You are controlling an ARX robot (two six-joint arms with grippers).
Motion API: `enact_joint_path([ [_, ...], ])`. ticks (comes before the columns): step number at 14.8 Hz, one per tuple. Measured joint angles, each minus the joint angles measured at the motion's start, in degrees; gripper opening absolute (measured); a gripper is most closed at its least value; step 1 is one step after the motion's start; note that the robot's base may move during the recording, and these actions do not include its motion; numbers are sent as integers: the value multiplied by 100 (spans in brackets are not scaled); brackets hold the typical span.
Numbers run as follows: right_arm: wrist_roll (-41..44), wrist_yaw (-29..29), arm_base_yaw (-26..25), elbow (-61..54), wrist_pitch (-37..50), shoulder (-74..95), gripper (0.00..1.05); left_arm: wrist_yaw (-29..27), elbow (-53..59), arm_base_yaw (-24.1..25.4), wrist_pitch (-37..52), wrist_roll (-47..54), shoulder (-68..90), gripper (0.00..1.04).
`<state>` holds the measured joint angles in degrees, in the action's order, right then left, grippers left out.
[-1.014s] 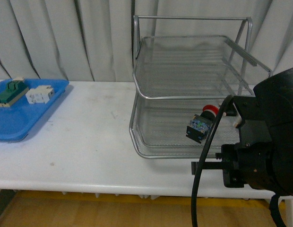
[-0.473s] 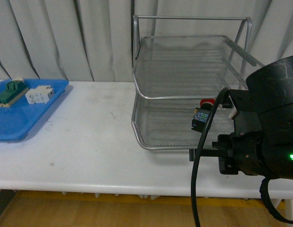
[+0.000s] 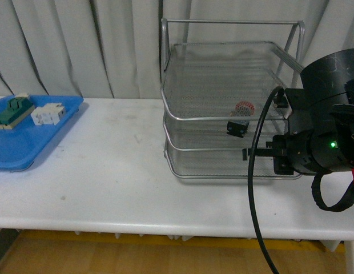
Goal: Place button on rack with both arms
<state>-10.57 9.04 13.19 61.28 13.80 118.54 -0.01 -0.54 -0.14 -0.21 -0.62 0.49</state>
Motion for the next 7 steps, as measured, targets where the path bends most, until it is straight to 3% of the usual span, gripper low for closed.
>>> enact_joint_path([
  [7,-297,-501,138,-1165,535,-997,2,0,0,0,0,0,0,98],
])
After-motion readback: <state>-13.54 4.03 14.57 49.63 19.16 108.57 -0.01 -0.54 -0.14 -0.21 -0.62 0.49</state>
